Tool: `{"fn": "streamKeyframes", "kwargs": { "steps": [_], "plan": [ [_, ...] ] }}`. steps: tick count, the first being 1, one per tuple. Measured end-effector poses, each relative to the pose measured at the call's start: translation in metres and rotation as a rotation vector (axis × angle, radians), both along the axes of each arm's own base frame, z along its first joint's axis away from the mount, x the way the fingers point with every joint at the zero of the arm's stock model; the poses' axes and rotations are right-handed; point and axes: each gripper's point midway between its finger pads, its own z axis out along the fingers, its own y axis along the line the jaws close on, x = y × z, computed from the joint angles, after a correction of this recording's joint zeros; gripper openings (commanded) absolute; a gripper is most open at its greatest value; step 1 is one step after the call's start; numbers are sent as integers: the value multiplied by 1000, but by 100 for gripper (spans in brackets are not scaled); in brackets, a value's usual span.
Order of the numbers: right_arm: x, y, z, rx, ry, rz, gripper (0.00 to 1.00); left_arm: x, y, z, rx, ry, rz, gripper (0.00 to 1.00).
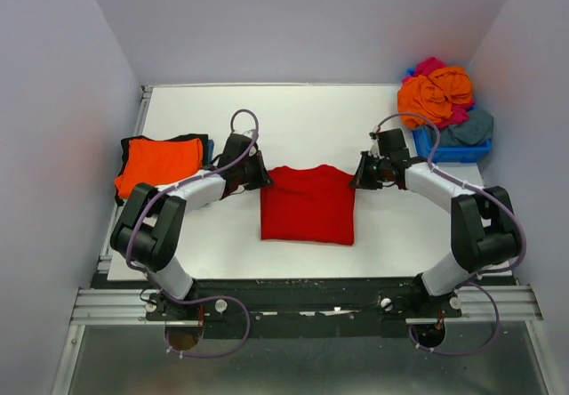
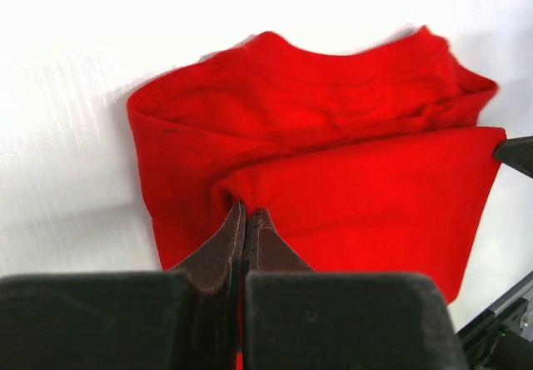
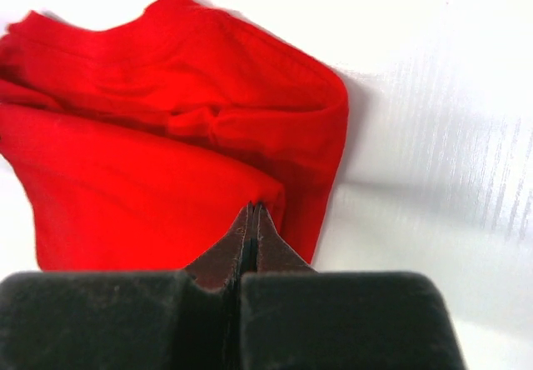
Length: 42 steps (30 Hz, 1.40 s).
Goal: Fold and stack the t-shirts
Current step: Fold the long partially folded tshirt into a neat square
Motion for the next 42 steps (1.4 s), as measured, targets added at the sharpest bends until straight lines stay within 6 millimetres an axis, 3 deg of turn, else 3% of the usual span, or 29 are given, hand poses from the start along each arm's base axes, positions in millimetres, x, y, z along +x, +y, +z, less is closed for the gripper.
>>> {"fn": "streamKeyframes", "kwargs": {
  "steps": [6, 9, 14, 17, 21, 28, 35, 38, 42],
  "plan": [
    [0, 0, 34, 26, -92, 1, 1, 0, 2, 43, -33, -94, 6, 0],
    [-3, 0, 39, 30, -106, 2, 1, -1, 2, 58, -48, -132, 7, 0],
    [-8, -1, 38, 31, -94, 5, 1, -6, 4, 53, -40, -114, 8, 0],
    [-13, -2, 50, 37, -113, 5, 1, -13, 10, 51, -28, -102, 21, 0],
    [-15, -2, 69, 51, -159, 7, 1, -19, 14, 68, -38, -137, 32, 0],
    [-17, -1, 54, 46, -113, 12, 1, -19, 13, 62, -33, -119, 35, 0],
    [-19, -1, 63, 47, -109, 13, 1, -22, 17, 67, -21, -105, 45, 0],
    [-6, 0, 84, 44, -140, 4, 1, -10, 18, 90, -11, -129, 70, 0],
    [38, 7, 106, 39, -192, -12, 4, 31, 16, 124, -27, -213, 121, 4]
  ]
}}
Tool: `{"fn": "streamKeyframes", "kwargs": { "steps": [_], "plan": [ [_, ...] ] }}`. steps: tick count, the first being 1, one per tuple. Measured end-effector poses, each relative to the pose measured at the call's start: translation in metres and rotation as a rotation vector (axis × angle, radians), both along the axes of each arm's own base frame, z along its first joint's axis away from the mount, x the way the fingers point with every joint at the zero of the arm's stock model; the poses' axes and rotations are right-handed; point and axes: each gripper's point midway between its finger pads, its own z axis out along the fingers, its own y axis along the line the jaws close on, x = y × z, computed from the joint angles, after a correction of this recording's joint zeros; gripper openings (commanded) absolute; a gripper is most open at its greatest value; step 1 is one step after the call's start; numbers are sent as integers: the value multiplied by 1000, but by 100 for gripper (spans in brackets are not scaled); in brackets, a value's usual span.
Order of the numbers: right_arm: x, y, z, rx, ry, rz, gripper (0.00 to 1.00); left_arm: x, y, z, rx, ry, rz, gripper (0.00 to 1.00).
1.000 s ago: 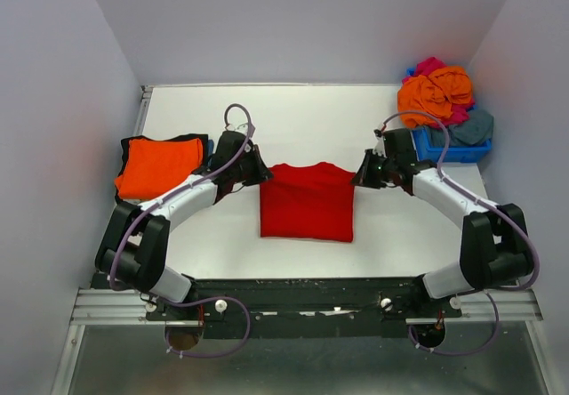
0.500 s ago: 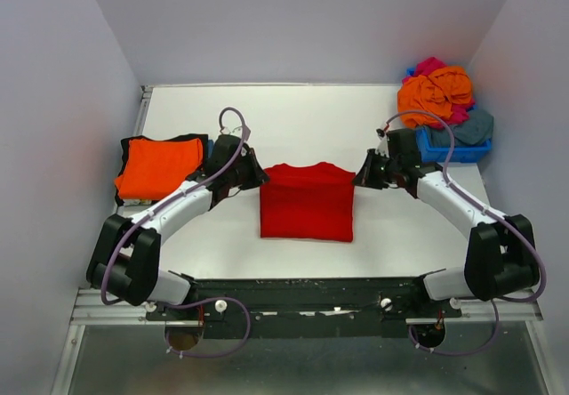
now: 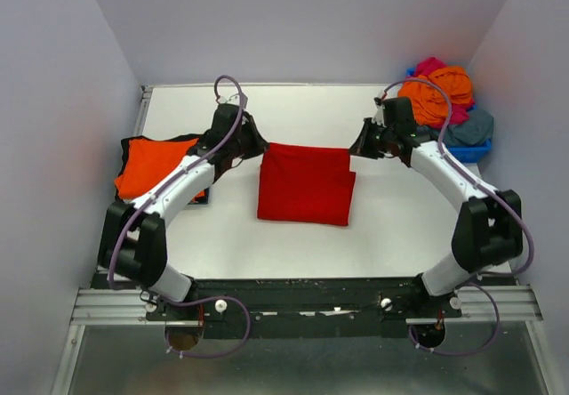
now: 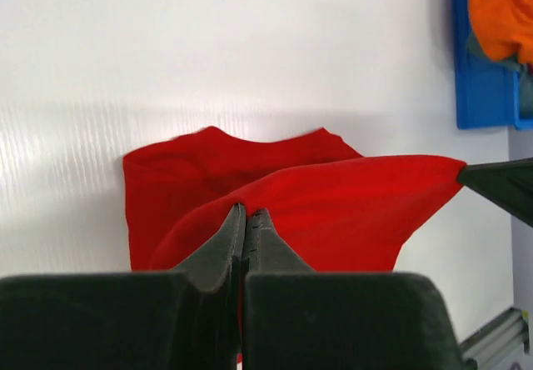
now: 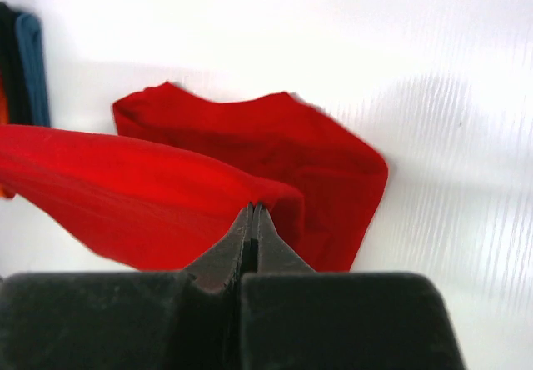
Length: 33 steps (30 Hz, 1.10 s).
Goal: Fold and stack the t-shirts
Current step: Fold the long partially folded tshirt into a neat square
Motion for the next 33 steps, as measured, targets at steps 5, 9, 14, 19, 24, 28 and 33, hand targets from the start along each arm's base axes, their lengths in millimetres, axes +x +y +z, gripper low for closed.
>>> {"fn": "streamKeyframes", "kwargs": {
  "steps": [5, 9, 14, 19, 24, 28, 33],
  "plan": [
    [25, 0, -57, -53, 123, -32, 38, 42, -3, -45, 27, 76, 33, 61],
    [15, -7, -95, -86, 223, -52, 63, 39, -2, -110, 71, 220, 36, 89],
    [11, -10, -85, -84, 198, -60, 68, 27, 8, -124, 98, 262, 44, 87],
    [7, -11, -68, -68, 138, -59, 61, 34, 10, -101, 74, 192, 49, 83],
    [7, -10, -78, -73, 155, -55, 54, 38, 14, -95, 55, 163, 52, 76],
    [10, -7, -92, -70, 191, -46, 54, 44, 15, -95, 28, 155, 41, 75],
    [12, -1, -103, -52, 217, -29, 55, 53, 13, -108, 12, 178, 29, 73]
  ]
}}
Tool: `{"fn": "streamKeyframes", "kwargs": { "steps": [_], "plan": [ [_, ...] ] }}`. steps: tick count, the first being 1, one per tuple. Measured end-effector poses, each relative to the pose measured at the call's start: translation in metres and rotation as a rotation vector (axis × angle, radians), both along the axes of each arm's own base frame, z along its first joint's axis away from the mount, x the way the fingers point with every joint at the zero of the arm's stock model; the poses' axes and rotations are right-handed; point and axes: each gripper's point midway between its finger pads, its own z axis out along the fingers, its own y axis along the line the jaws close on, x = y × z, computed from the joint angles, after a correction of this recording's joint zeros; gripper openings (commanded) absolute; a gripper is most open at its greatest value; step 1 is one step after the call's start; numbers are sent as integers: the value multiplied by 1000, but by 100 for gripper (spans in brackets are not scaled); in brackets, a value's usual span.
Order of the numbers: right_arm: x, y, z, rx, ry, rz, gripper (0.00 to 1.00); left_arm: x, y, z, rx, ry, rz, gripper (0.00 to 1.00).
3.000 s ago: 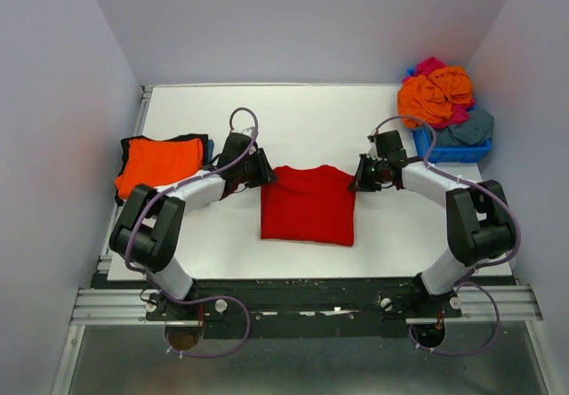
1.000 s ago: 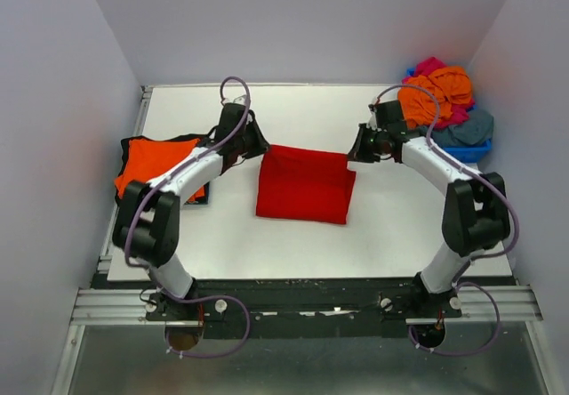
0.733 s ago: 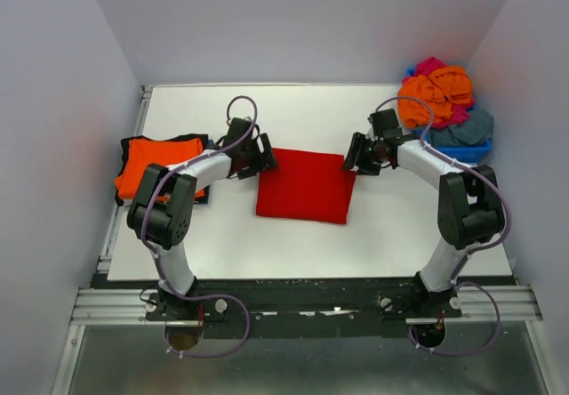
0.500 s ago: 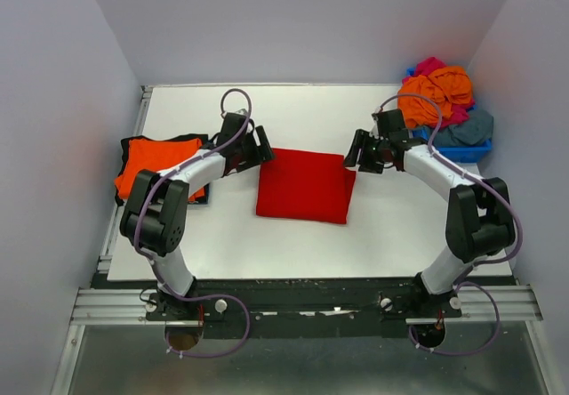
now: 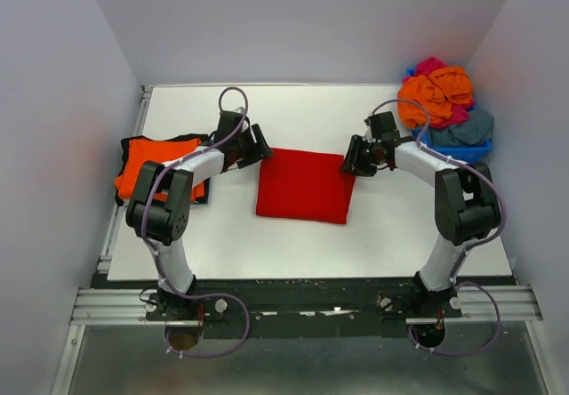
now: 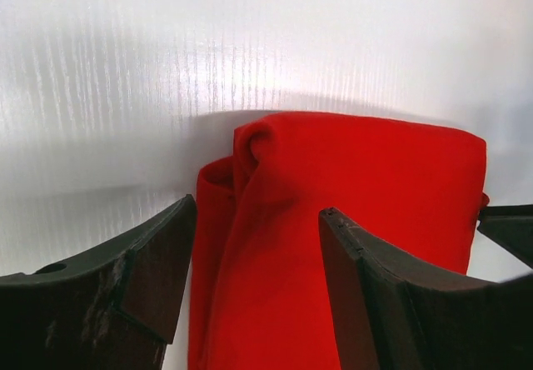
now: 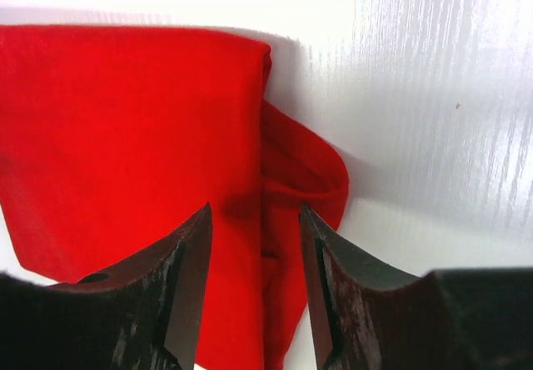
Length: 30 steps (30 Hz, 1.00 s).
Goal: Fold and stack the t-shirts
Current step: Fold the long partially folded tshirt into a neat square
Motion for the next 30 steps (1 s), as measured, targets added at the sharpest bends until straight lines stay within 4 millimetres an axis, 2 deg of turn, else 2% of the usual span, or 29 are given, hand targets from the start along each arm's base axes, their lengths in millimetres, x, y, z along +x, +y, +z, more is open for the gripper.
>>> {"fn": "streamKeyframes", "kwargs": {
  "steps": [5, 10, 13, 15, 20, 25, 30],
  "plan": [
    [16, 4, 0, 2, -5, 2, 56, 9, -1, -8, -9, 15, -8, 68],
    [49, 11, 17, 5, -66, 5, 53, 12, -1, -6, -23, 10, -15, 59],
    [61, 13, 22, 6, -86, 5, 52, 14, -4, -4, -35, 3, -24, 54],
    [63, 13, 21, 4, -81, 6, 52, 16, -6, -3, -42, -2, -31, 54],
    [58, 10, 9, -18, -40, 2, 50, 16, -8, -2, -55, -6, -40, 44],
    [55, 9, 6, -23, -24, 1, 46, 15, -10, -1, -62, -4, -46, 40],
    [48, 7, -2, -27, -2, 2, 45, 15, -10, -1, -65, -3, -49, 38]
  ]
}}
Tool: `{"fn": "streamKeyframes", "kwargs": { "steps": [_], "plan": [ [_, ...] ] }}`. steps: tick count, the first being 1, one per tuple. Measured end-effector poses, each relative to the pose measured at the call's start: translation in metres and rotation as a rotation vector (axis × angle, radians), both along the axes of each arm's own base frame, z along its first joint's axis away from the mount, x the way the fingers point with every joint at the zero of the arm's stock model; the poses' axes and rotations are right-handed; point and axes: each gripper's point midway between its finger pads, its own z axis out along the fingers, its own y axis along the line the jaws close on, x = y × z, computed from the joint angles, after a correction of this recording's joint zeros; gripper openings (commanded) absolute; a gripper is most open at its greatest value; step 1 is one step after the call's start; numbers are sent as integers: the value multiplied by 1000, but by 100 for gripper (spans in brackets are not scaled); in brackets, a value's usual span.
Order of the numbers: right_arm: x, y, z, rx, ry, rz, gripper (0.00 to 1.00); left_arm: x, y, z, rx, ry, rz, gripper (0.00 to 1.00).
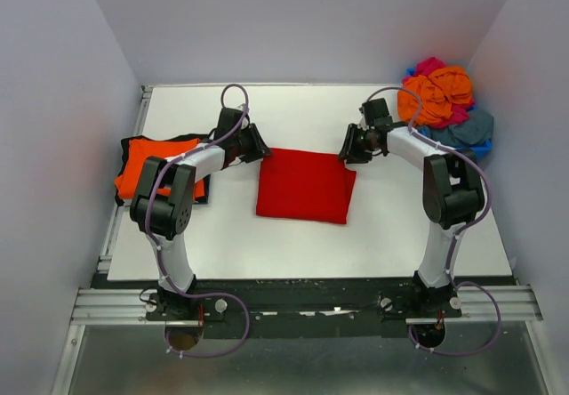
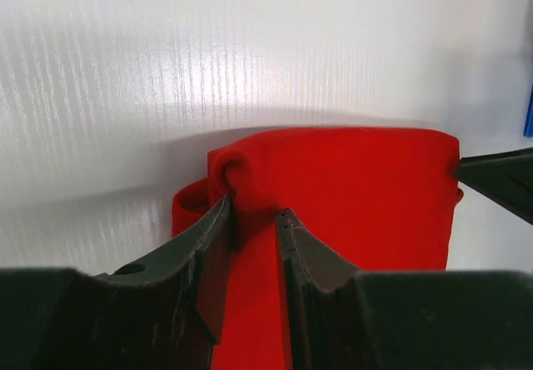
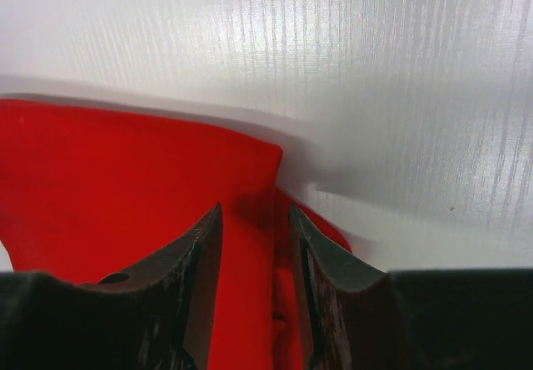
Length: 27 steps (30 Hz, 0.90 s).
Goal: Fold and stack the t-shirts
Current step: Fold the long partially folded tshirt into a neat square
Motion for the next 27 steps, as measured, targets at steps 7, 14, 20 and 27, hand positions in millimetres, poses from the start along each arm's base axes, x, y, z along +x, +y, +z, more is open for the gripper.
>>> {"fn": "streamKeyframes", "kwargs": {
  "steps": [7, 14, 20, 27],
  "plan": [
    [-3, 0, -8, -2, 21, 2, 34, 0, 0, 0, -2, 0, -3, 33],
    [-5, 4, -8, 21, 25, 15, 32, -4, 1, -5, 1, 15, -1, 37],
    [-5, 5, -8, 28, 25, 20, 22, -15, 4, -17, 9, 52, 3, 33],
    [-10, 4, -13, 27, 40, 16, 13, -14, 6, -14, 9, 49, 8, 27]
  ]
}}
